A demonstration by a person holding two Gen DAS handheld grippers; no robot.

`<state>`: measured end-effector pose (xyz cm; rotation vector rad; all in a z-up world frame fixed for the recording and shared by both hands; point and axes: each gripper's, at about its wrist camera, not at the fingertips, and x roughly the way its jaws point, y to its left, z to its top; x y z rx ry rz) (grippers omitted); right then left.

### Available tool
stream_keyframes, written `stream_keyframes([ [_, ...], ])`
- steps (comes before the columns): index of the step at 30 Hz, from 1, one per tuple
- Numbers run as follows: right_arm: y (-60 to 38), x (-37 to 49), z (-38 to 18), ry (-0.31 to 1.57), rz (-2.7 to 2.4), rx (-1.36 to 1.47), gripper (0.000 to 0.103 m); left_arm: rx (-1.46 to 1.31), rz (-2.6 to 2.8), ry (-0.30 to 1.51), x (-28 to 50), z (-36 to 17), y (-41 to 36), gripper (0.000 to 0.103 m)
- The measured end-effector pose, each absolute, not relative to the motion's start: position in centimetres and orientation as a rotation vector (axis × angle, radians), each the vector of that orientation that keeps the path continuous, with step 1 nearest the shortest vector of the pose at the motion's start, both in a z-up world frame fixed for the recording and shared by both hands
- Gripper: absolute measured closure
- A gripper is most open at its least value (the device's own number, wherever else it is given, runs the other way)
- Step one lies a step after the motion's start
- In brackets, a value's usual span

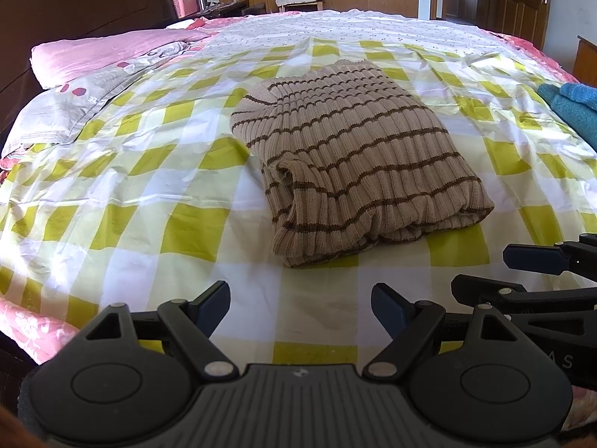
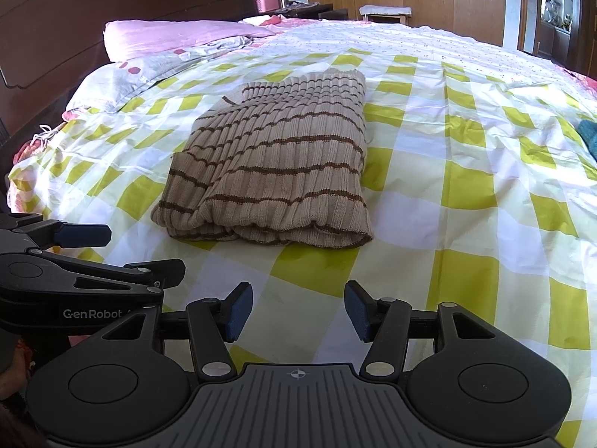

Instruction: Fold small clothes

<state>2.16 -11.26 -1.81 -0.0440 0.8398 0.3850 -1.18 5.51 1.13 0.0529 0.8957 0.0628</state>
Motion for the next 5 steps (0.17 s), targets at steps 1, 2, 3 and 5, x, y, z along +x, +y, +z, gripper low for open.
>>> stream_keyframes([
  [1,-11.27,2.16,-1.82,0.840,0.385,-0.044,0.048,0.053,0.063,0.896,-1.17,1.13,5.50,0.015],
  [2,-11.25,2.16,-1.82,0.840,0.385,-0.044,0.048,0.054,0.064,0.895,-1.18,1.13,5.51,0.015],
  [3,-11.25,2.16,-1.82,0.840,0.385,-0.045,0.048,0.054,0.064,0.895,-1.19,1.11,5.54,0.015],
  [5,-11.25,2.16,-1.82,0.840,0.385,-0.044,0.048,0.054,0.064,0.894,-1.18,1.06,5.55,0.015],
])
